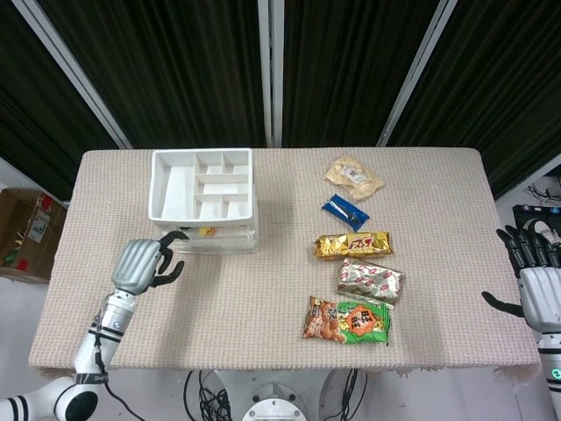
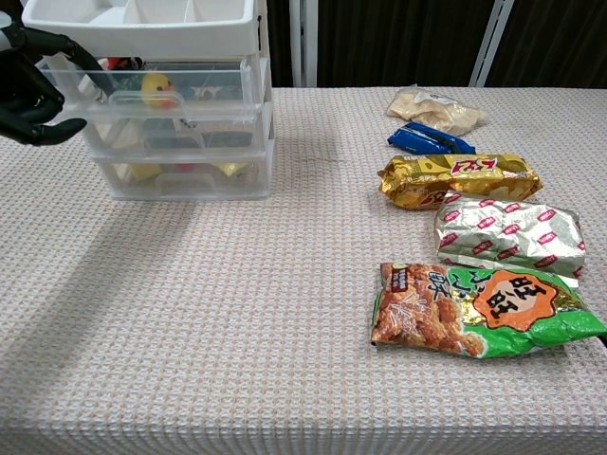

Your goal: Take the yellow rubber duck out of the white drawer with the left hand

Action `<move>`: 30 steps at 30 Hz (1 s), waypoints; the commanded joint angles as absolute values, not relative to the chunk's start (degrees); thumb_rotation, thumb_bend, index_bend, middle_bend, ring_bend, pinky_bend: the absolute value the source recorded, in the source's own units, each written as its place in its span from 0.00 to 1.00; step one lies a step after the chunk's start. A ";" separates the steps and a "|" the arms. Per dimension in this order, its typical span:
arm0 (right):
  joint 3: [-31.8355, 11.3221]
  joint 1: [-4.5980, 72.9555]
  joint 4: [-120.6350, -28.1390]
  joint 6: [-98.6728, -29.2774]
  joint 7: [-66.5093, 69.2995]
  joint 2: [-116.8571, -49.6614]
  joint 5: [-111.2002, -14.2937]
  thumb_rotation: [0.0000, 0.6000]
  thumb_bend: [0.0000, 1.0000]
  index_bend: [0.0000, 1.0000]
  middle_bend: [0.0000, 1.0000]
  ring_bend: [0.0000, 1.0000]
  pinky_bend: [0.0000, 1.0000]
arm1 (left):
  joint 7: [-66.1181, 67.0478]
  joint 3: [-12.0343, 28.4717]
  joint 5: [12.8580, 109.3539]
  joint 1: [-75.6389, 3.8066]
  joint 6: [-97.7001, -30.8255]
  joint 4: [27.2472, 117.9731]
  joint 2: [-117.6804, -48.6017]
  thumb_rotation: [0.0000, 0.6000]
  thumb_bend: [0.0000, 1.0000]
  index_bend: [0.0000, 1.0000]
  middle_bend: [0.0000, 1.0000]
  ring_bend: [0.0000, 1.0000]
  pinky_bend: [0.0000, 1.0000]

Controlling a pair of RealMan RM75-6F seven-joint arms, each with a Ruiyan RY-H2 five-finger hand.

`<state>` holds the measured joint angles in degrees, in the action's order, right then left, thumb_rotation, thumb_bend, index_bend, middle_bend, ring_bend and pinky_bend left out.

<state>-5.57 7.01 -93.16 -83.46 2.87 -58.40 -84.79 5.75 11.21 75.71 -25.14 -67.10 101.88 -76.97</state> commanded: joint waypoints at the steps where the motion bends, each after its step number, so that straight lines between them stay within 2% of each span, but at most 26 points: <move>1: -5.51 7.15 -93.11 -83.17 2.75 -58.51 -84.80 1.00 0.01 0.00 0.05 0.00 0.02 | 4.64 10.33 76.88 -24.80 -67.34 103.38 -75.71 1.00 0.38 0.42 0.89 0.97 1.00; 15: -5.65 7.50 -93.68 -83.21 2.21 -58.33 -85.37 1.00 0.02 0.00 0.05 0.00 0.02 | -0.34 4.15 82.74 -22.22 -67.47 110.79 -68.95 1.00 0.38 0.44 0.89 0.97 1.00; 22: -5.63 7.40 -93.81 -83.53 2.20 -58.30 -85.58 1.00 0.02 0.00 0.05 0.00 0.02 | -2.50 2.62 84.64 -21.98 -67.13 112.13 -67.48 1.00 0.38 0.43 0.89 0.97 1.00; 28: -5.79 7.04 -93.99 -84.30 2.38 -57.80 -85.58 1.00 0.02 0.00 0.05 0.00 0.02 | -3.15 2.22 84.93 -22.45 -66.15 113.09 -65.41 1.00 0.38 0.28 0.87 0.96 1.00; 30: -5.92 6.90 -94.13 -84.64 2.43 -57.47 -85.55 1.00 0.02 0.00 0.05 0.00 0.02 | -3.33 1.94 85.35 -22.55 -65.87 113.75 -64.38 1.00 0.38 0.26 0.87 0.95 1.00</move>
